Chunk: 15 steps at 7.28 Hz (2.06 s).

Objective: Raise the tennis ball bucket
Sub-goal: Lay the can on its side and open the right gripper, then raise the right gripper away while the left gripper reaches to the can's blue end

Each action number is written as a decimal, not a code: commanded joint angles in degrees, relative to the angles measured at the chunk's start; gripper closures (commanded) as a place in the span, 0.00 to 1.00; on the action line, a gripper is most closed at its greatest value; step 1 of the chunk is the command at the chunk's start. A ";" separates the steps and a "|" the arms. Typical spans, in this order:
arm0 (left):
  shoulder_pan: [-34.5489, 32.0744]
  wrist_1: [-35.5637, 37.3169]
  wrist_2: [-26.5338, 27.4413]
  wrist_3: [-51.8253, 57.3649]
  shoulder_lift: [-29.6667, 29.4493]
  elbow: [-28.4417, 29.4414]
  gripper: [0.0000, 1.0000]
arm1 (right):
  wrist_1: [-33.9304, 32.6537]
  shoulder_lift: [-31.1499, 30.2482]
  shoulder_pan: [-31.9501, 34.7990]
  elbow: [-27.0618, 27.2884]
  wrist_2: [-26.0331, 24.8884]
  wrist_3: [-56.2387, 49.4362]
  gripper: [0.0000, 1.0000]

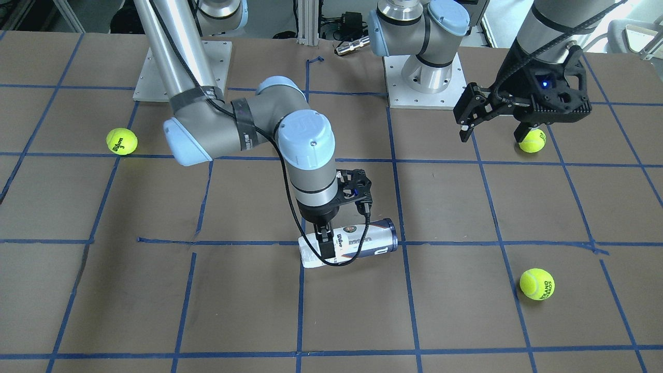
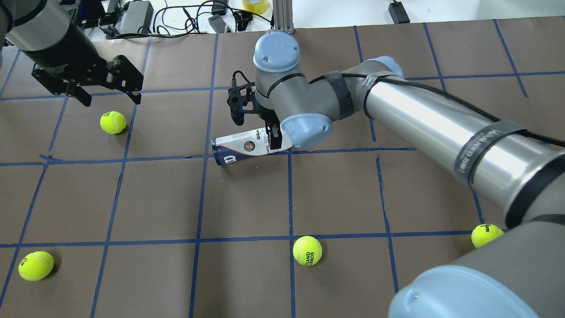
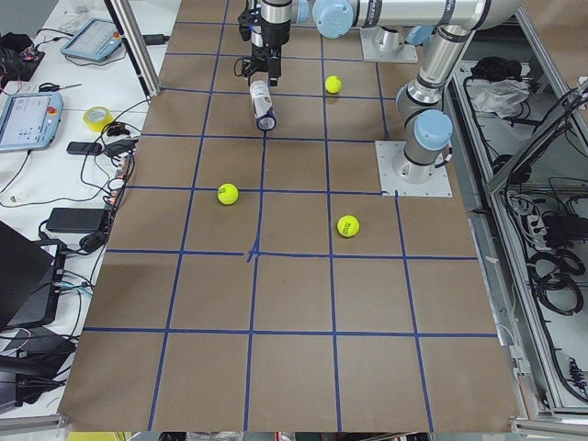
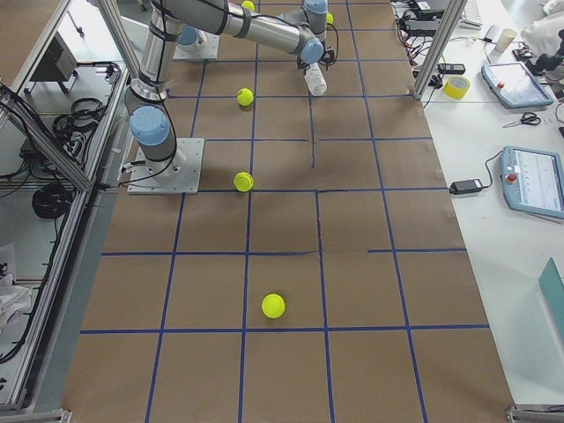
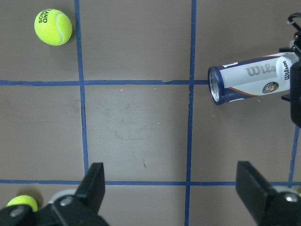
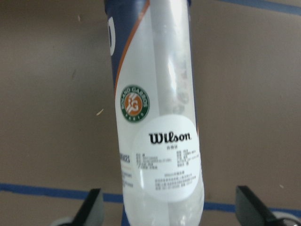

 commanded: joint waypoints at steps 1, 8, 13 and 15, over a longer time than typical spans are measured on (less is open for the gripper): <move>-0.18 0.00 -0.27 0.11 -0.19 -0.23 0.00 | 13.95 -8.69 -7.47 -1.14 1.14 0.38 0.00; 0.96 22.45 -14.67 3.19 -8.87 -14.53 0.00 | 23.64 -24.09 -18.49 -0.88 -0.40 32.73 0.00; 1.23 25.93 -26.81 2.75 -19.60 -15.08 0.00 | 30.96 -28.50 -19.02 -0.44 -5.81 61.08 0.00; 1.23 25.66 -27.00 2.49 -21.37 -15.52 0.00 | 30.70 -28.42 -19.20 -0.35 -5.89 61.02 0.00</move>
